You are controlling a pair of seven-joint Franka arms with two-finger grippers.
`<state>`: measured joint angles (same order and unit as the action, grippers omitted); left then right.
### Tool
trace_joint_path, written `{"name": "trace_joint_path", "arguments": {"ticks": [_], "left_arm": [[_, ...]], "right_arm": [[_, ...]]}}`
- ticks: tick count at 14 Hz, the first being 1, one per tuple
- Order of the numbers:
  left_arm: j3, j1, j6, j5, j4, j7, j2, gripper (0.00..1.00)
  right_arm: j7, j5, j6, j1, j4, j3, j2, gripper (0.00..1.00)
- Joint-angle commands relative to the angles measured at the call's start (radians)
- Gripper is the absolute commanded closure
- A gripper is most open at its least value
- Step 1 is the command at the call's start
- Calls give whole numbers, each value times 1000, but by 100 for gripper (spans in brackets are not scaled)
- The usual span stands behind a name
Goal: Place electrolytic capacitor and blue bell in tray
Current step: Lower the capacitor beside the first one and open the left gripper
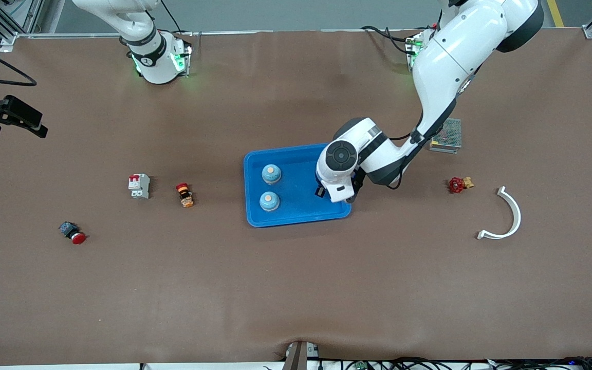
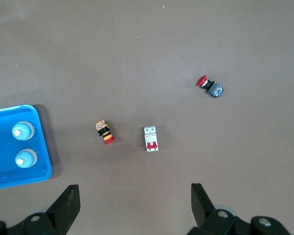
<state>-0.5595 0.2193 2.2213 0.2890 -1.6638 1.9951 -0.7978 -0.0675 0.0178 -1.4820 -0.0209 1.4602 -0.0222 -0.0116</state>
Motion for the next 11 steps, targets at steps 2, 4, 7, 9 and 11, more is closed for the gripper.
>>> {"name": "trace_joint_path", "arguments": {"ticks": [2,4,7,9,11], "left_arm": [[10,18,-9,18,21,18,-9,100],[12,20,-9,19,21,16,-12,100],[21,18,-9,19,21,14,-11,92],[23,18,-9,19,30,13,-11,64],[21,18,-9,18,38,13,-11,31]], "right_arm": [[-3,-4,-8,-37,19,4,19,0],[-5,-2,-15,-44,20,5,19,0],[-15,-7,6,-56,20,4,19,0],[-20,-47,26,-56,17,2,19,0],[-20,-50,14,-56,15,2,15,0]]}}
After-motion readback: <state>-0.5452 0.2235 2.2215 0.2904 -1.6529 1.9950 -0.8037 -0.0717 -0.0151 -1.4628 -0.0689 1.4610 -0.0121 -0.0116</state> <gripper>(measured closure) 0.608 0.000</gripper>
